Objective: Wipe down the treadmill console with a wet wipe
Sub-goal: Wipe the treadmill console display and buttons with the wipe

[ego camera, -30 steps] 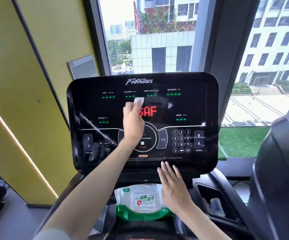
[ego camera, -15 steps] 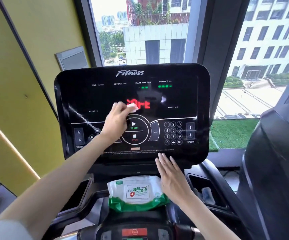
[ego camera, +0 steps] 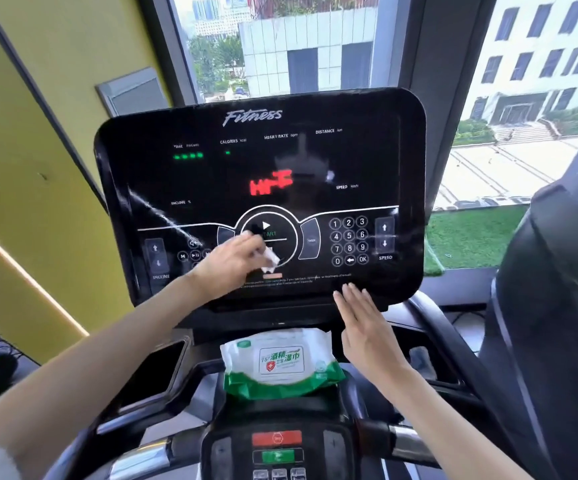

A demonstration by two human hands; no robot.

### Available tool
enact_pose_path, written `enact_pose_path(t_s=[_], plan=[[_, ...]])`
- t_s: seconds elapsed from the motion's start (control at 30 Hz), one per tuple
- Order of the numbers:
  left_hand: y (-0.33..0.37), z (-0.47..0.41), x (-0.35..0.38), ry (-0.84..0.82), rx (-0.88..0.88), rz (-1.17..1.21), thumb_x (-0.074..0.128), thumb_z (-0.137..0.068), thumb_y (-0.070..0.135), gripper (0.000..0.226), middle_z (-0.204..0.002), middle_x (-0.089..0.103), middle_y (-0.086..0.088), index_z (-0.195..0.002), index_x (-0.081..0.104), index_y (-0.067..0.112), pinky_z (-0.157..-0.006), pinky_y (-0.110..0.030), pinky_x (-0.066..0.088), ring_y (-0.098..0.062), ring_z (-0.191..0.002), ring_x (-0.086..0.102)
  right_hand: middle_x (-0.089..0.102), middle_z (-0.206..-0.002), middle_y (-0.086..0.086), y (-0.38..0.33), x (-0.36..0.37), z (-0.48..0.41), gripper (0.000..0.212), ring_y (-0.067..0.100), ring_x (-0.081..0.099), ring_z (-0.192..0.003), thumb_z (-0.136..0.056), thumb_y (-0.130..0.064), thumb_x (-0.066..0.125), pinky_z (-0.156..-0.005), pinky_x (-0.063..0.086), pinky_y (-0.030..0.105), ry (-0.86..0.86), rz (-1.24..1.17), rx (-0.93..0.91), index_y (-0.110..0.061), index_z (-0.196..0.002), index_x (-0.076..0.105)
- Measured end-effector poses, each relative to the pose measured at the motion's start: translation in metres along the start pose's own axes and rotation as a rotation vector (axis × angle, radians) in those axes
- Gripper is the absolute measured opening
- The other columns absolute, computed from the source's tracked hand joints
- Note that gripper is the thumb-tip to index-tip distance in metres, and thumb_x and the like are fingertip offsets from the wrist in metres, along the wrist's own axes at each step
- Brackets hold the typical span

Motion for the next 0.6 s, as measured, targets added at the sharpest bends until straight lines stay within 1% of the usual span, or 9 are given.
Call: enact_pose_path(t_s=[0.07, 0.13, 0.17, 0.27, 0.33, 0.4, 0.47, 0.53, 0.6], plan=[[-0.006, -0.017, -0.014, 0.217, -0.218, 0.076, 0.032, -0.066, -0.008, 0.054, -0.091, 0.053, -0.007, -0.094, 0.071, 0.016, -0.060, -0.035, 0.048, -0.022, -0.084, 0.044, 0.052, -0.129, 0.026, 0.000, 0.002, 0.000, 0.055, 0.036, 0.048, -0.124, -0.075, -0.002, 0.033, -0.110, 0.017, 0.042, -0.017, -0.006, 0.024, 0.009, -0.126, 0.050], [0.014, -0.036, -0.006, 0.343, -0.324, 0.132, 0.037, -0.068, -0.009, 0.050, -0.088, 0.054, -0.009, -0.094, 0.073, 0.014, -0.061, -0.035, 0.048, -0.022, -0.083, 0.043, 0.053, -0.128, 0.026, -0.001, 0.003, 0.000, 0.055, 0.036, 0.049, -0.123, -0.075, -0.005, 0.031, -0.110, 0.017, 0.042, -0.031, -0.002, 0.044, 0.009, -0.125, 0.052], [0.032, -0.046, 0.005, 0.317, -0.299, 0.151, 0.040, -0.066, -0.012, 0.051, -0.088, 0.055, -0.009, -0.096, 0.072, 0.014, -0.061, -0.035, 0.047, -0.023, -0.083, 0.043, 0.053, -0.128, 0.026, -0.001, 0.003, -0.001, 0.055, 0.036, 0.049, -0.123, -0.075, -0.005, 0.031, -0.109, 0.017, 0.042, -0.035, 0.006, 0.046, 0.008, -0.124, 0.052], [0.079, -0.048, 0.042, 0.061, -0.038, 0.109, 0.046, -0.064, -0.015, 0.051, -0.087, 0.057, -0.008, -0.100, 0.071, 0.012, -0.064, -0.034, 0.049, -0.021, -0.083, 0.043, 0.055, -0.127, 0.025, 0.001, 0.001, -0.003, 0.056, 0.035, 0.051, -0.122, -0.075, -0.008, 0.031, -0.109, 0.017, 0.040, -0.047, 0.014, 0.034, 0.007, -0.123, 0.054], [0.071, -0.028, 0.041, -0.016, 0.017, 0.096, 0.055, -0.058, -0.018, 0.055, -0.089, 0.058, -0.006, -0.102, 0.071, 0.011, -0.064, -0.029, 0.050, -0.018, -0.086, 0.043, 0.055, -0.127, 0.024, 0.002, -0.001, -0.003, 0.057, 0.034, 0.051, -0.122, -0.075, -0.009, 0.030, -0.109, 0.017, 0.041, -0.047, 0.003, 0.033, 0.007, -0.123, 0.054], [0.053, -0.007, 0.031, 0.010, -0.042, 0.083, 0.059, -0.055, -0.022, 0.060, -0.089, 0.059, -0.006, -0.104, 0.071, 0.010, -0.059, -0.024, 0.047, -0.017, -0.086, 0.044, 0.054, -0.128, 0.024, 0.001, -0.003, -0.002, 0.054, 0.034, 0.050, -0.122, -0.075, -0.006, 0.035, -0.109, 0.018, 0.042, -0.032, -0.011, 0.033, 0.007, -0.125, 0.053], [0.045, 0.003, 0.028, 0.059, -0.163, 0.088, 0.058, -0.056, -0.024, 0.062, -0.089, 0.058, -0.007, -0.106, 0.070, 0.010, -0.054, -0.023, 0.048, -0.017, -0.084, 0.044, 0.053, -0.129, 0.024, 0.000, -0.003, -0.001, 0.052, 0.034, 0.049, -0.124, -0.074, -0.001, 0.048, -0.109, 0.018, 0.043, -0.024, -0.025, 0.026, 0.007, -0.126, 0.052], [0.061, -0.010, 0.035, 0.084, -0.252, 0.131, 0.057, -0.060, -0.023, 0.060, -0.089, 0.057, -0.008, -0.108, 0.069, 0.011, -0.046, -0.028, 0.051, -0.018, -0.084, 0.045, 0.053, -0.130, 0.024, 0.000, -0.002, -0.001, 0.052, 0.033, 0.048, -0.125, -0.076, -0.004, 0.043, -0.110, 0.018, 0.042, -0.025, -0.016, 0.021, 0.006, -0.126, 0.051], [0.086, -0.031, 0.045, 0.069, -0.246, 0.161, 0.058, -0.061, -0.022, 0.058, -0.088, 0.057, -0.009, -0.108, 0.068, 0.011, -0.040, -0.030, 0.049, -0.018, -0.084, 0.043, 0.054, -0.130, 0.023, 0.001, -0.002, -0.002, 0.054, 0.032, 0.049, -0.125, -0.076, -0.008, 0.034, -0.111, 0.024, 0.041, -0.029, -0.005, 0.012, 0.006, -0.125, 0.053]])
Point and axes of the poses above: each hand's wrist, its own z-axis away from the middle knuckle, its own x-axis out of the palm, y = z × x, the point moved 6 cm from there along -z, towards the middle knuckle
